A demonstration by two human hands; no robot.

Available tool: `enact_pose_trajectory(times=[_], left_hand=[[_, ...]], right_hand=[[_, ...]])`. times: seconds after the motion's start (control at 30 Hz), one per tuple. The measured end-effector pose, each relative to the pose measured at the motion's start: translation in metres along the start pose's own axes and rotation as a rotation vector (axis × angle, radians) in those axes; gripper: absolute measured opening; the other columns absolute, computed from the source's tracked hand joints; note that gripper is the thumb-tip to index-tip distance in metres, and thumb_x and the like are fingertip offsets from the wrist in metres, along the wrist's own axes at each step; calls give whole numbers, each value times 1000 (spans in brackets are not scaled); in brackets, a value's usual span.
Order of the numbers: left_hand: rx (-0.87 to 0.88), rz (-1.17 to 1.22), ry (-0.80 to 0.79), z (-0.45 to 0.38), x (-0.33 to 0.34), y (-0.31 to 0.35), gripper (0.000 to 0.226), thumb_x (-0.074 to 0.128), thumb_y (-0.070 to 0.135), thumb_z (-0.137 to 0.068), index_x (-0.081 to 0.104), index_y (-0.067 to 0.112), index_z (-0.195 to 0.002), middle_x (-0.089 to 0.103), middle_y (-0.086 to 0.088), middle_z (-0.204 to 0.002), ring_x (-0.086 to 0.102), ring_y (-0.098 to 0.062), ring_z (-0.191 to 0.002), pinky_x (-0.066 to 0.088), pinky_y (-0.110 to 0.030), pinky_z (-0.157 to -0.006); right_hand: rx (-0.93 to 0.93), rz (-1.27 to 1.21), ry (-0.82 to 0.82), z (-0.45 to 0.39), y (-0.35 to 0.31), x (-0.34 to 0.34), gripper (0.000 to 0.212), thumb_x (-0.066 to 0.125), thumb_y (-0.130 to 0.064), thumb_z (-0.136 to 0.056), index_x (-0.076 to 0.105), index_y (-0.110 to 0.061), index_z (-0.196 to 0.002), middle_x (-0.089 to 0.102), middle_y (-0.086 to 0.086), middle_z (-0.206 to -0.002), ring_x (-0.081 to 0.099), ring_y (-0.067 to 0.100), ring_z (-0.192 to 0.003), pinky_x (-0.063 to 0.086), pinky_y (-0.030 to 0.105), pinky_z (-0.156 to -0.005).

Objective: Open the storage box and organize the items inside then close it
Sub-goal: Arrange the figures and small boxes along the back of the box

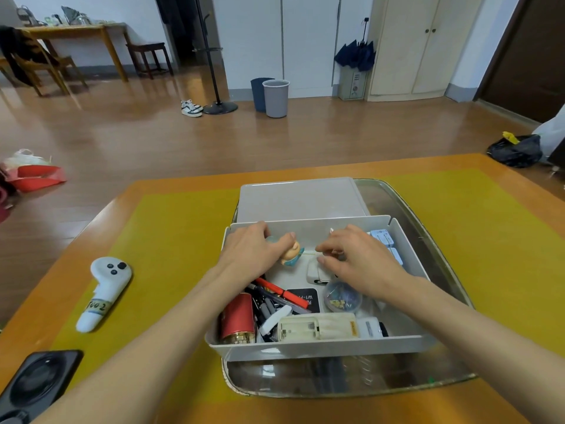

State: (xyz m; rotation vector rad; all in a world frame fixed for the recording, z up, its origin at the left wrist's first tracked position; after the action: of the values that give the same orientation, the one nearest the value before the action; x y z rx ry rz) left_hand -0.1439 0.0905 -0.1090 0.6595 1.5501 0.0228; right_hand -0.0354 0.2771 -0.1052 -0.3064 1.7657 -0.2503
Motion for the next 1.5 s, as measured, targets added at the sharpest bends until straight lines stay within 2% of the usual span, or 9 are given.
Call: enact_pose_trajectory(times=[0.17, 0.27, 0.4, 0.5, 0.57, 0.63, 0.73, 0.97, 1.5], left_hand=[[147, -359, 134, 14, 19, 10, 62, 31, 74, -89, 52, 16, -84, 66, -8, -85, 61, -30, -79, 38, -34, -59], [172, -461, 76, 15, 27, 12, 62, 28, 75, -90, 55, 18, -92, 66, -8, -95, 60, -27, -88, 36, -33, -59], [203, -615, -67, 15, 24, 14, 72, 12, 71, -91, 58, 21, -117, 60, -10, -111, 54, -28, -105, 37, -35, -64], [237, -417, -214, 10, 11, 15, 51, 34, 57, -98, 60, 16, -115, 58, -8, -117, 53, -28, -115, 43, -38, -79], [370, -268, -351, 8, 8, 18, 32, 52, 37, -93, 60, 18, -117, 58, -3, -118, 54, -25, -115, 40, -33, -77], [470, -223, -413, 8, 7, 20, 43, 61, 25, -86, 57, 24, -128, 58, 2, -123, 53, -21, -116, 36, -28, -76], [471, -204, -351, 6, 7, 18, 44, 68, 28, -87, 58, 31, -130, 59, 6, -120, 54, -19, -113, 37, -30, -75], [443, -182, -221, 5, -1, 25, 34, 65, 24, -82, 63, 29, -115, 62, 3, -108, 57, -24, -104, 51, -39, -79], [619, -73, -217, -1, -7, 18, 52, 57, -9, -78, 61, 21, -121, 64, 3, -119, 56, -20, -111, 48, -41, -89]], right_hand=[[72, 129, -104, 4, 5, 7, 32, 64, -50, -90, 73, -29, -112, 65, -7, -109, 51, 17, -111, 49, 37, -79], [119, 39, -91, 4, 9, 7, 21, 66, -37, -91, 76, -29, -107, 66, -6, -104, 54, 17, -107, 52, 39, -80], [162, -32, -132, 3, 11, 4, 27, 69, -30, -92, 73, -30, -119, 66, -3, -114, 56, 18, -108, 52, 41, -88], [158, 27, -132, 7, 13, 0, 32, 63, -23, -93, 70, -32, -123, 68, -4, -118, 59, 21, -112, 53, 40, -87], [131, 53, -146, 12, 14, -2, 33, 59, -20, -95, 70, -33, -124, 70, -7, -120, 60, 21, -112, 55, 42, -88], [106, 54, -168, 17, 15, -5, 33, 56, -19, -98, 70, -32, -124, 70, -8, -122, 60, 19, -114, 54, 44, -90], [86, 33, -173, 20, 15, -7, 35, 51, -14, -99, 71, -28, -123, 70, -7, -123, 60, 19, -115, 52, 44, -93], [74, 16, -173, 24, 14, -6, 39, 44, -9, -96, 70, -23, -122, 69, -5, -123, 59, 20, -114, 51, 44, -94], [78, -117, -263, 14, 12, -3, 35, 53, -27, -92, 69, -30, -123, 72, -8, -119, 62, 16, -106, 53, 39, -90]])
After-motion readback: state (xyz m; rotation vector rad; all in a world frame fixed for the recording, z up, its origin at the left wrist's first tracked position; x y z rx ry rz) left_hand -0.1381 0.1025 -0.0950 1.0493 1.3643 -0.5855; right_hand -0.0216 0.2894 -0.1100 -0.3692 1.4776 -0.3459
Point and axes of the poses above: each hand's wrist, its own z-axis away from the middle knuckle, its own x-axis out of the palm, y = z × x, the point moved 2 cm from there along -z, towards the middle knuckle
